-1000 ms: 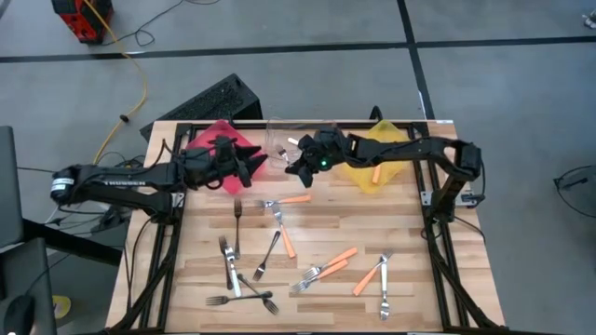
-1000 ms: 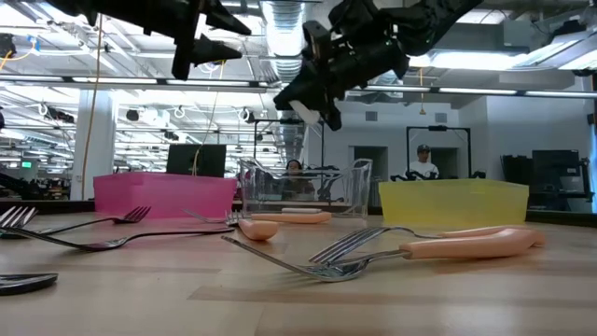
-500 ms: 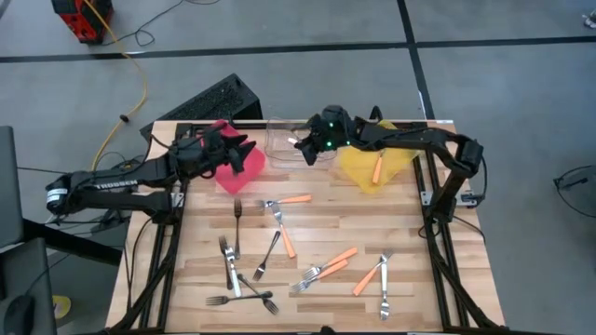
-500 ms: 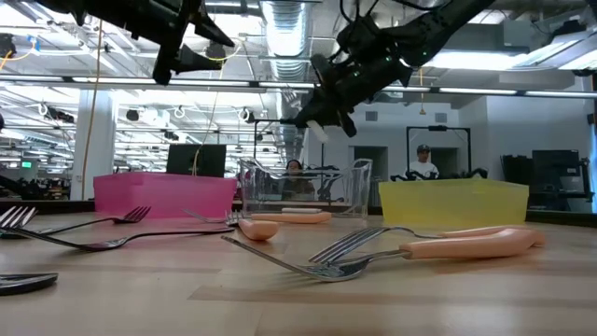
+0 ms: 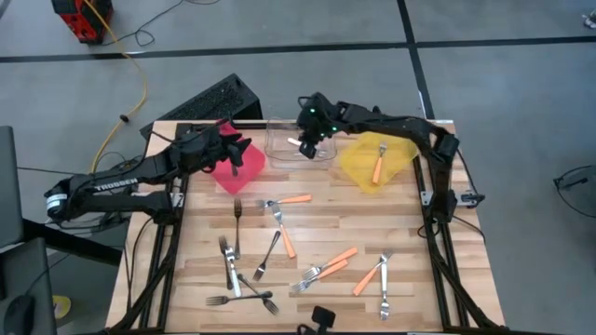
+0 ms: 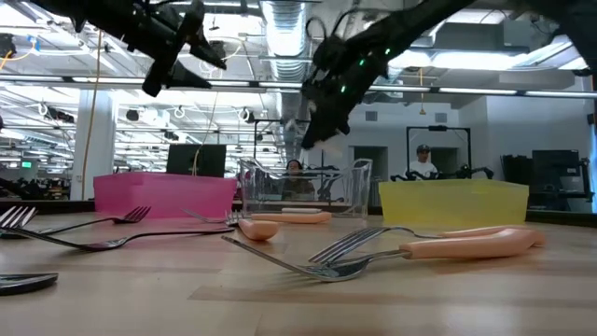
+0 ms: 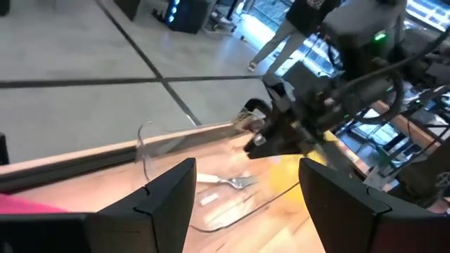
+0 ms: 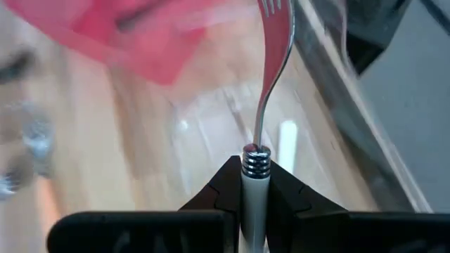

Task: Sort silverware by color (type)
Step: Put the white fork into the transparent bin

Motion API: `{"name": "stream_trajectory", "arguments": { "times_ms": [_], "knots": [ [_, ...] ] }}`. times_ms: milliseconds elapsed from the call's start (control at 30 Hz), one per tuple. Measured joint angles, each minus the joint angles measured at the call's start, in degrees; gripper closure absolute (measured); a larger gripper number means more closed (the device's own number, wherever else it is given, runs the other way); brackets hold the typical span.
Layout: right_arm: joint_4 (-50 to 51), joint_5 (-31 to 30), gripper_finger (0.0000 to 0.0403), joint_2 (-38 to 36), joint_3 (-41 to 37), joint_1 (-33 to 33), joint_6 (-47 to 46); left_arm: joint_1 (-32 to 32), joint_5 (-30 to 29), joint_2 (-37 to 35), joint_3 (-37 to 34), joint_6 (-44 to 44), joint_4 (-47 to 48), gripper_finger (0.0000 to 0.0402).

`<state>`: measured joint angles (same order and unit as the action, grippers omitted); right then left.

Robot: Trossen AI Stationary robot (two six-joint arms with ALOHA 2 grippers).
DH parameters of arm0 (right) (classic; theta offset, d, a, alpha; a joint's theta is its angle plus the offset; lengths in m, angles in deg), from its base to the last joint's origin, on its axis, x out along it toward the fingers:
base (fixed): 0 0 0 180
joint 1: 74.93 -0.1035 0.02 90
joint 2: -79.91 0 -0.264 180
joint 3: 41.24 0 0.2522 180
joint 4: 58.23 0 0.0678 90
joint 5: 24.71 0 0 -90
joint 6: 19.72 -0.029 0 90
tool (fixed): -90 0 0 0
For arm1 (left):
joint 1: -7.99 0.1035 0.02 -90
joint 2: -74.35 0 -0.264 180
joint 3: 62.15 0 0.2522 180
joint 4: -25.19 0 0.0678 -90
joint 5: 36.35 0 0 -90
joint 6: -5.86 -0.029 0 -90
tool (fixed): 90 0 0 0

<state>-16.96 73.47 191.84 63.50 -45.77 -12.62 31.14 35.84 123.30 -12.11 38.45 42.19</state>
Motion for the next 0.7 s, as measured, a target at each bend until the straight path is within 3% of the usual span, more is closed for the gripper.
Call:
{"name": "stream_trajectory", "arguments": {
  "times_ms": [233, 400, 700],
  "knots": [
    [4.54, -1.16, 0.0348, 6.57, 2.77, 0.24, 0.91, 2.25, 2.04, -0.01, 0.00, 1.07, 1.19, 0.0167],
    [7.35, -5.74, 0.0348, 7.82, 3.04, 0.17, 1.56, 3.38, 2.19, -0.01, 0.00, 1.08, 1.26, 0.0167],
    [10.00, -6.77, 0.0338, 10.45, 2.86, 0.72, 1.52, 5.06, 2.39, -0.01, 0.00, 1.17, 1.45, 0.0167]
  ]
}}
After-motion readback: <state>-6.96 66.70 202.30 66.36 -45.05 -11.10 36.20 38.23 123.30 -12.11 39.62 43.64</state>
